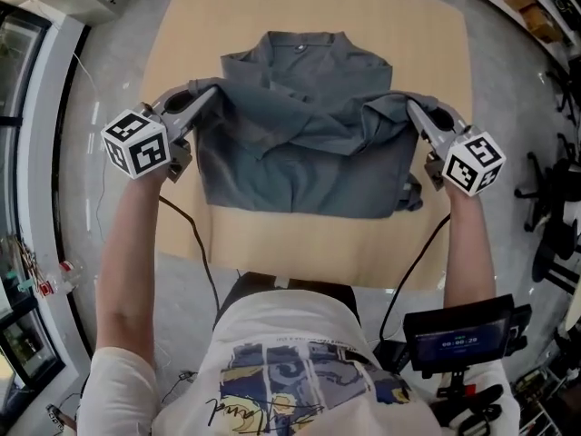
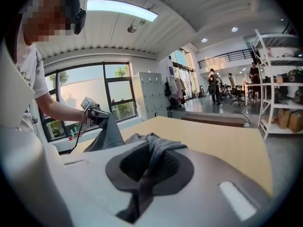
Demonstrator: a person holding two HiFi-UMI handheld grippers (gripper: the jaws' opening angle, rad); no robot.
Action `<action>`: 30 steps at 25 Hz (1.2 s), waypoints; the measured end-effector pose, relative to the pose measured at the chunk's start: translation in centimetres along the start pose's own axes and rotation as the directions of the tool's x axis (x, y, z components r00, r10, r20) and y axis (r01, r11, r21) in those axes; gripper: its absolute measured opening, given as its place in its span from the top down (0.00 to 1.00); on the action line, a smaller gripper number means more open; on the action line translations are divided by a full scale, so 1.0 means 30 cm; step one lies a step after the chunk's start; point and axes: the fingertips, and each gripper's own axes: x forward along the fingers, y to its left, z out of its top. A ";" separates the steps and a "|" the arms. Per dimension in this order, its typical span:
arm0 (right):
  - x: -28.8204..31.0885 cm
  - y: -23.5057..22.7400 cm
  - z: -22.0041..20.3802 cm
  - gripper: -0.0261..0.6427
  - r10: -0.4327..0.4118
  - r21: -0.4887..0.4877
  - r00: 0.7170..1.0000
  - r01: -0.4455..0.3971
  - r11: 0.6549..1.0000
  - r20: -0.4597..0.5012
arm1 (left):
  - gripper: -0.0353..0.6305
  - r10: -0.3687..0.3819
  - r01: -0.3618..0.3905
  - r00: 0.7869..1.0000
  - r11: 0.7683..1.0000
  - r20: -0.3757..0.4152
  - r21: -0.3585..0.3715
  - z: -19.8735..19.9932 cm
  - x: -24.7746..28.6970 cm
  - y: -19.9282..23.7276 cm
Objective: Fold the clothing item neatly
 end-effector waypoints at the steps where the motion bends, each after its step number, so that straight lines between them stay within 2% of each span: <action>1: 0.019 -0.024 -0.023 0.95 -0.003 0.011 1.000 0.004 1.000 -0.010 | 0.93 0.012 -0.012 1.000 1.000 -0.009 -0.010 -0.014 0.017 0.026; 9: 0.141 -0.230 -0.280 0.95 -0.054 0.100 0.996 0.062 0.993 -0.077 | 0.93 0.070 -0.077 0.991 0.995 -0.111 -0.058 -0.210 0.205 0.195; 15: 0.166 -0.298 -0.357 0.95 -0.122 0.160 0.984 0.143 0.977 -0.133 | 0.93 0.136 -0.154 0.975 0.984 -0.174 -0.095 -0.270 0.231 0.307; 22: 0.188 -0.340 -0.421 0.95 -0.170 0.205 0.965 0.211 0.956 -0.201 | 0.92 0.207 -0.239 0.943 0.966 -0.259 -0.100 -0.327 0.253 0.383; 24: 0.187 -0.338 -0.435 0.94 -0.172 0.221 0.961 0.219 0.950 -0.216 | 0.89 0.207 -0.244 0.938 0.964 -0.278 -0.107 -0.343 0.259 0.380; 28: 0.196 -0.351 -0.436 0.91 -0.165 0.258 0.963 0.219 0.941 -0.213 | 0.74 0.207 -0.250 0.930 0.962 -0.304 -0.110 -0.358 0.260 0.401; 30: 0.200 -0.355 -0.432 0.89 -0.164 0.262 0.964 0.217 0.940 -0.211 | 0.72 0.208 -0.253 0.929 0.961 -0.306 -0.115 -0.360 0.257 0.409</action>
